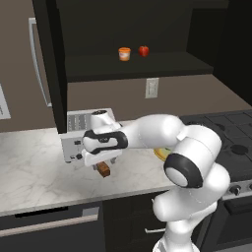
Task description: Pick the avocado and bread from the counter and place them on the plate. Then pick the jam from the cabinet and place it next to the plate. Lastly close the cabinet door.
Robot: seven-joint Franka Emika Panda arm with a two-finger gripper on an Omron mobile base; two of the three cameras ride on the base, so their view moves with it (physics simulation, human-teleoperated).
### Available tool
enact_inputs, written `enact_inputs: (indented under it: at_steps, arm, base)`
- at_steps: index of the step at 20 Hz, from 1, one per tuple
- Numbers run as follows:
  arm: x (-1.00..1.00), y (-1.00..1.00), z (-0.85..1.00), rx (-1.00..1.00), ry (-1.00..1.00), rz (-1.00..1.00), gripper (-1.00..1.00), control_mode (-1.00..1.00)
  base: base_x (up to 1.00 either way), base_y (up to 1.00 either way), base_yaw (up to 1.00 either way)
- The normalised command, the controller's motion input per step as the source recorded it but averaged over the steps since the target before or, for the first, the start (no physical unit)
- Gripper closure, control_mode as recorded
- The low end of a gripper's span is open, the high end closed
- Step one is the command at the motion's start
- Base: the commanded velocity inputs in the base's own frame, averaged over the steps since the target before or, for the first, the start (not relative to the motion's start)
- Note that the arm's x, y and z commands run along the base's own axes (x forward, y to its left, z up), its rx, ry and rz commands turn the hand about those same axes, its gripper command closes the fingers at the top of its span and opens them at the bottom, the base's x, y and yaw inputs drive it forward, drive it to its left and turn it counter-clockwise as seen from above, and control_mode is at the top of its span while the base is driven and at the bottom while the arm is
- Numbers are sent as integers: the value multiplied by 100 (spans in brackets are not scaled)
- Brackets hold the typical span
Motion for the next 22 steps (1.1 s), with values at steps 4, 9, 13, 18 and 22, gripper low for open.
enact_inputs:
  at_steps: [4,9,13,18,22]
  arm:
    - [6,0,-12,0,0,0,-100,-100]
    - [12,0,-11,0,0,0,-100,-100]
    - [16,0,-15,0,0,0,-100,-100]
    - [15,1,-14,0,0,0,-100,-100]
    - [5,6,-17,0,0,0,100,-100]
  base:
    - [0,0,0]
    - [0,0,0]
    - [0,0,0]
    - [0,0,0]
    - [0,0,0]
